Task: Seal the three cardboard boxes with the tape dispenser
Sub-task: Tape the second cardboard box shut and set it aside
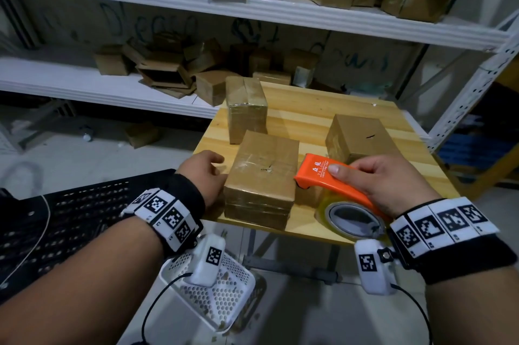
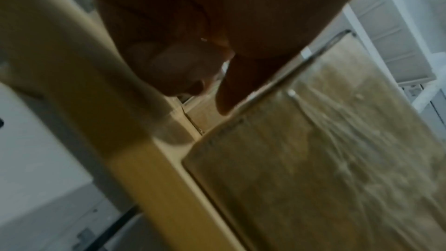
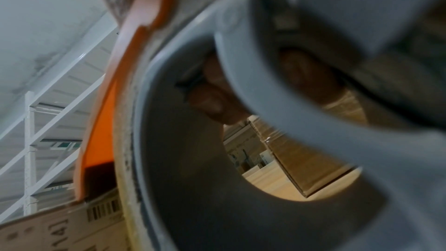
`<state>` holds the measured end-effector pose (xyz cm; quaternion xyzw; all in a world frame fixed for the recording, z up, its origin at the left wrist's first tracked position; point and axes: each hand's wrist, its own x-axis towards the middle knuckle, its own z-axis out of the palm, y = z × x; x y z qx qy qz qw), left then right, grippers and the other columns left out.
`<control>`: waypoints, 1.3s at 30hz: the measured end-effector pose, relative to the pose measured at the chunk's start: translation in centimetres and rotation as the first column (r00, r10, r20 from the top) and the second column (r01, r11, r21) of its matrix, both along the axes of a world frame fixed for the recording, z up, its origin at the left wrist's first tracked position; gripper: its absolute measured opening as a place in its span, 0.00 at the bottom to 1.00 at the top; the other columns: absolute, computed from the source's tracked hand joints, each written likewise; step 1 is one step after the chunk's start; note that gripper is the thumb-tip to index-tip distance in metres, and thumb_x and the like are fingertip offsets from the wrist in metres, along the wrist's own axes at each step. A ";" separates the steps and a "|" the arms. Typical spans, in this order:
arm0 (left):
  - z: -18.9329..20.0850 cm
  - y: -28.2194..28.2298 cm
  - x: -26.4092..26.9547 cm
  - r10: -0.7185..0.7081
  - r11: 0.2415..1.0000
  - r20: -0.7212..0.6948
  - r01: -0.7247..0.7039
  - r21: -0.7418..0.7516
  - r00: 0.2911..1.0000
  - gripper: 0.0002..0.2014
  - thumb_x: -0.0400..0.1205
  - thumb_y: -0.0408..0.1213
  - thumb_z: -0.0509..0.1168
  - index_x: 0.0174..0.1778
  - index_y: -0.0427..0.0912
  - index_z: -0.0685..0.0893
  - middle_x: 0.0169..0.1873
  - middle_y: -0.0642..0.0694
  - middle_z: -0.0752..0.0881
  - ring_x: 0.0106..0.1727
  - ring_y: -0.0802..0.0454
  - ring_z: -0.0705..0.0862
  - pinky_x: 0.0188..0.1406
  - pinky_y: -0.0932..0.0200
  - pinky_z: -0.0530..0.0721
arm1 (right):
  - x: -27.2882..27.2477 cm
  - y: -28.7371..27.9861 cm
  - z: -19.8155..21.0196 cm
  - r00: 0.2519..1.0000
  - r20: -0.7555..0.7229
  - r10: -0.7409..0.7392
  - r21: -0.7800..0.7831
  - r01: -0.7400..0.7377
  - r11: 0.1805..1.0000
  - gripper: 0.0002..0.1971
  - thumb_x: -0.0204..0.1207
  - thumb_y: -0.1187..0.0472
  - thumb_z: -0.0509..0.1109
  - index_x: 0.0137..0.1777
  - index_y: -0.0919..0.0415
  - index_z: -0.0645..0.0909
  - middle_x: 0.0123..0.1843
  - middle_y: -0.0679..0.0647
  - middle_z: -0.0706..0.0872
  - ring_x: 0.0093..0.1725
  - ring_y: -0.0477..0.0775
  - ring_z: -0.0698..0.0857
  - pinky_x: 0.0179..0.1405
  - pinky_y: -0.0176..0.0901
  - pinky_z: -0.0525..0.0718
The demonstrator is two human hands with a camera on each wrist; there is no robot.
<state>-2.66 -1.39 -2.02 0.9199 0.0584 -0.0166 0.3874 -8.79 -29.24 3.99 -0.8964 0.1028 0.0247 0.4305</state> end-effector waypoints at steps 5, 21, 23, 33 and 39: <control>1.8 -1.0 -1.2 0.089 0.847 0.141 0.000 -0.532 0.986 0.11 0.89 0.39 0.62 0.66 0.50 0.85 0.58 0.48 0.86 0.59 0.50 0.85 0.58 0.50 0.87 | -0.1 0.4 -0.1 1.000 0.003 0.015 -0.025 -0.015 1.000 0.24 0.71 0.31 0.75 0.43 0.54 0.91 0.32 0.51 0.94 0.30 0.50 0.93 0.36 0.45 0.85; 3.2 -3.6 -4.7 -0.431 0.654 -0.128 0.407 0.638 0.893 0.60 0.60 0.90 0.47 0.85 0.67 0.32 0.88 0.51 0.31 0.89 0.33 0.48 0.80 0.33 0.70 | -0.2 0.8 -0.5 1.000 0.010 -0.005 -0.040 0.006 0.999 0.25 0.72 0.31 0.75 0.42 0.54 0.91 0.33 0.52 0.94 0.32 0.54 0.94 0.42 0.52 0.93; 2.8 -4.1 -4.8 -0.404 0.679 -0.058 0.341 0.650 0.913 0.58 0.66 0.87 0.50 0.87 0.64 0.37 0.89 0.49 0.35 0.83 0.34 0.65 0.74 0.39 0.78 | -0.2 0.7 -0.5 1.000 0.014 -0.001 -0.053 0.002 0.999 0.25 0.72 0.30 0.74 0.41 0.54 0.91 0.33 0.52 0.94 0.32 0.53 0.94 0.43 0.53 0.92; 2.0 -2.6 -4.0 -0.311 0.903 0.156 0.241 0.357 0.937 0.52 0.67 0.80 0.61 0.87 0.63 0.59 0.87 0.54 0.57 0.80 0.50 0.70 0.71 0.54 0.75 | 0.1 1.2 -0.2 0.996 0.077 0.046 0.038 -0.049 0.998 0.25 0.74 0.31 0.72 0.45 0.54 0.92 0.35 0.53 0.95 0.35 0.54 0.95 0.44 0.51 0.93; 1.3 -1.5 -3.1 -0.233 0.970 0.228 0.208 0.128 0.945 0.55 0.57 0.82 0.59 0.83 0.62 0.71 0.82 0.54 0.68 0.79 0.53 0.72 0.78 0.51 0.74 | 0.2 1.3 -0.2 0.996 0.079 0.044 0.109 -0.053 0.993 0.26 0.72 0.32 0.72 0.44 0.57 0.91 0.35 0.55 0.94 0.31 0.53 0.94 0.34 0.42 0.88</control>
